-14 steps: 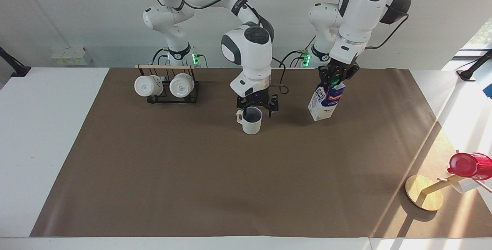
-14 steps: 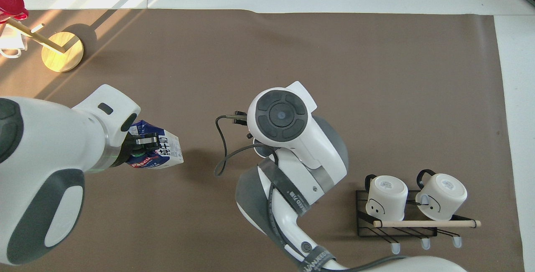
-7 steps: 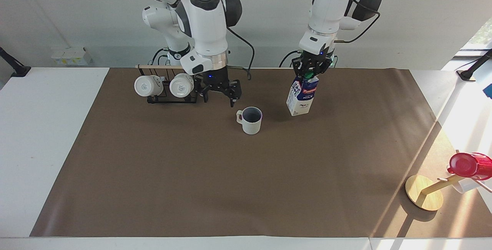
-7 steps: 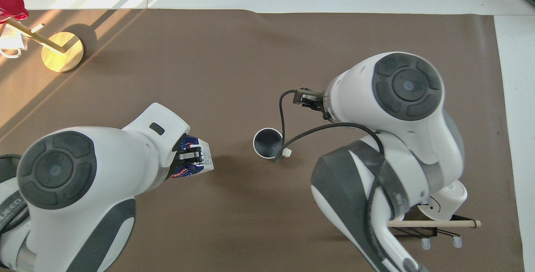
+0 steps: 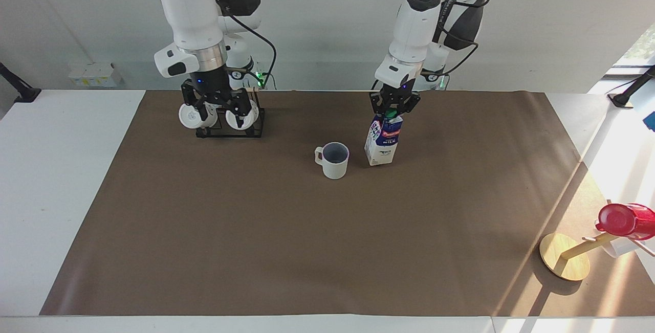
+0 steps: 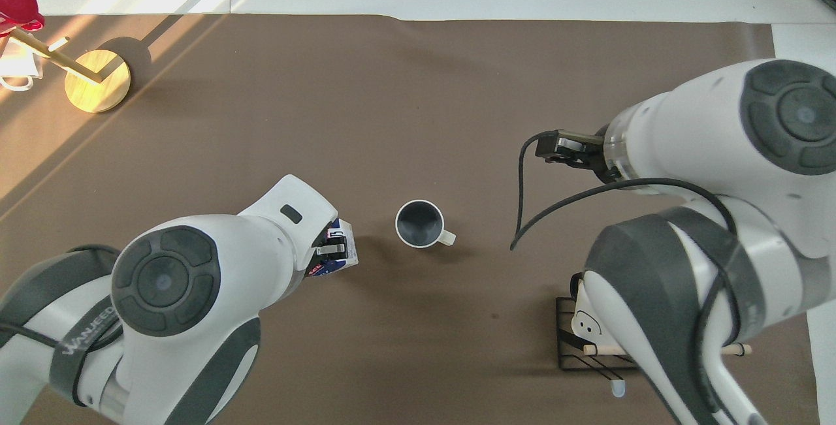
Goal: Place cup and milk on table
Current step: 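Release the mug and withdraw the right gripper while the left gripper moves the carton, then lower the milk carton beside the mug with the left gripper, then open the left gripper and withdraw it from the carton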
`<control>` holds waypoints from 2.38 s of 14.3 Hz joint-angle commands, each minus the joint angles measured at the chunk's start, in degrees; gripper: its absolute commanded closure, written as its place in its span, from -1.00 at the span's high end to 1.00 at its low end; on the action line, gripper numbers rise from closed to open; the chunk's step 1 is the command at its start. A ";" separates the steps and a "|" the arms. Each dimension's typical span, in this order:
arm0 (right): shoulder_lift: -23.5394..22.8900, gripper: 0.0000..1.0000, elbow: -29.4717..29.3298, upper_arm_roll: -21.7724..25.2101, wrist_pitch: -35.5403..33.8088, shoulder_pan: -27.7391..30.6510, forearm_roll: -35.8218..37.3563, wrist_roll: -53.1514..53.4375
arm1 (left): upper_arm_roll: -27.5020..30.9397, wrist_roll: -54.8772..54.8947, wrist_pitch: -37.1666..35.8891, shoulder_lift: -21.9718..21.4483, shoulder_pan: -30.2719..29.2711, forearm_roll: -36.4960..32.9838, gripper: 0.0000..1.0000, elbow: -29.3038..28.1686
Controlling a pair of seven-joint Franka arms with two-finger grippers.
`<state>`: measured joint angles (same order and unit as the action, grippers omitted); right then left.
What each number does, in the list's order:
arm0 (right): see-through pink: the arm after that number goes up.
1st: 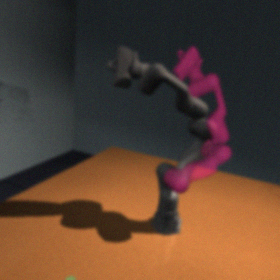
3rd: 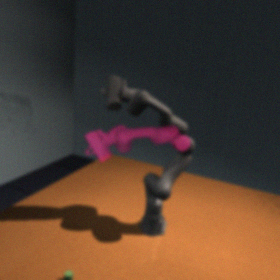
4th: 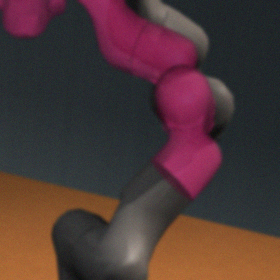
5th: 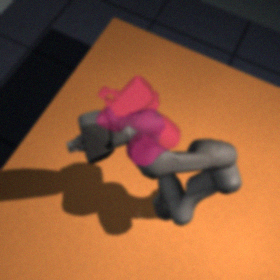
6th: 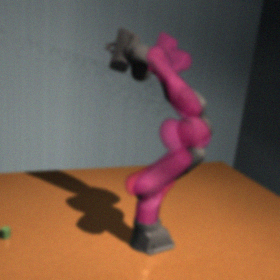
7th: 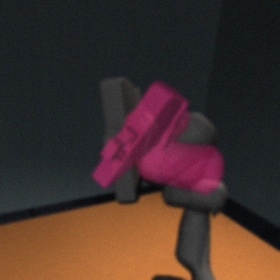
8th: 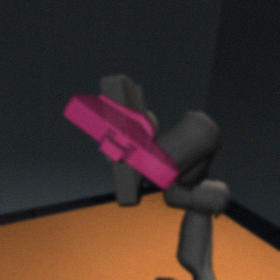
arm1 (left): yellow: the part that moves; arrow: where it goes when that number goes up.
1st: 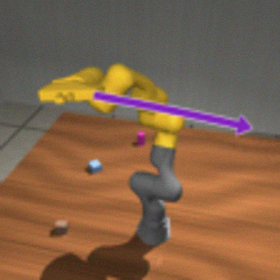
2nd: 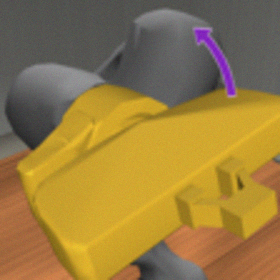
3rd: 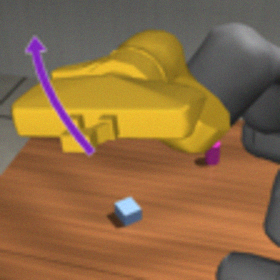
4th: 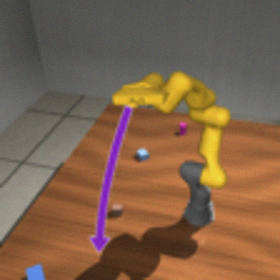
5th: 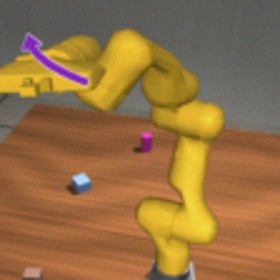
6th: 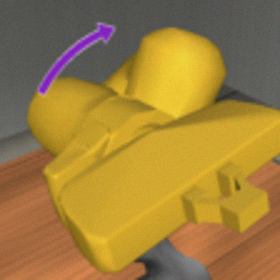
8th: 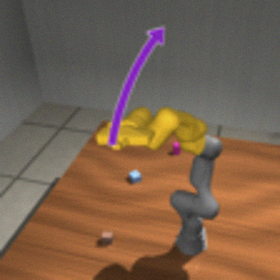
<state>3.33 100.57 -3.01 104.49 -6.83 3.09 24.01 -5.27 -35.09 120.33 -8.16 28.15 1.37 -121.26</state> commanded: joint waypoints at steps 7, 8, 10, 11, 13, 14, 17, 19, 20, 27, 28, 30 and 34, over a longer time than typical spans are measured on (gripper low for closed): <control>-0.42 1.00 -10.29 -0.68 -9.54 6.56 -2.03 -11.35 | 0.79 -0.51 5.09 1.13 1.99 0.12 -0.35 -2.58; -1.04 1.00 -12.13 -0.68 -12.44 7.09 -1.86 -11.44 | 0.79 -0.42 5.18 1.13 1.99 0.03 -0.34 -2.75; -1.92 1.00 -14.52 -0.86 -15.88 7.09 -1.24 -11.79 | 0.87 -0.51 5.88 1.13 1.99 0.03 -0.34 -3.81; -1.84 1.00 -14.35 -0.77 -15.37 7.09 -1.67 -12.40 | 0.87 -0.51 6.41 1.21 2.08 0.03 -0.34 -4.16; -1.22 1.00 -13.48 -0.77 -15.89 7.09 -1.94 -12.67 | 0.87 -0.51 6.50 1.22 2.08 0.03 -0.22 -4.16; -1.13 1.00 -13.12 -0.77 -15.46 7.09 -1.94 -12.59 | 0.87 -0.42 6.24 1.48 2.08 0.03 0.29 -4.08; -0.96 1.00 -12.94 -0.77 -15.54 7.00 -1.94 -12.59 | 0.79 -2.87 5.18 1.57 1.99 0.03 1.00 -2.59; -1.04 1.00 -13.03 -0.77 -15.63 7.18 -1.94 -12.59 | 0.79 -3.15 -1.46 1.57 1.56 0.12 1.00 1.70; -0.96 1.00 -13.03 -0.77 -15.80 7.18 -1.94 -12.67 | 0.79 -3.06 -4.37 1.39 1.38 0.12 1.00 3.81; -0.87 1.00 -12.86 -0.86 -16.07 7.00 -2.03 -12.67 | 1.66 11.66 -29.24 -1.16 -6.59 0.03 1.00 18.75; -0.87 1.00 -12.94 -0.86 -16.07 7.00 -2.12 -12.85 | 1.66 15.88 -31.62 -1.16 -9.05 0.03 1.00 20.69; -0.87 1.00 -12.86 -0.77 -16.15 7.18 -3.95 -12.67 | 1.67 24.85 -34.71 -1.16 -13.71 -0.23 1.00 23.86; -0.87 1.00 -12.94 -0.77 -16.15 7.18 -4.14 -12.67 | 1.84 34.28 -39.37 -1.16 -20.40 -0.76 1.00 26.69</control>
<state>2.68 88.42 -3.18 89.48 -1.01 0.41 13.15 -2.77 -4.39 83.76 -9.99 10.45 1.26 -96.58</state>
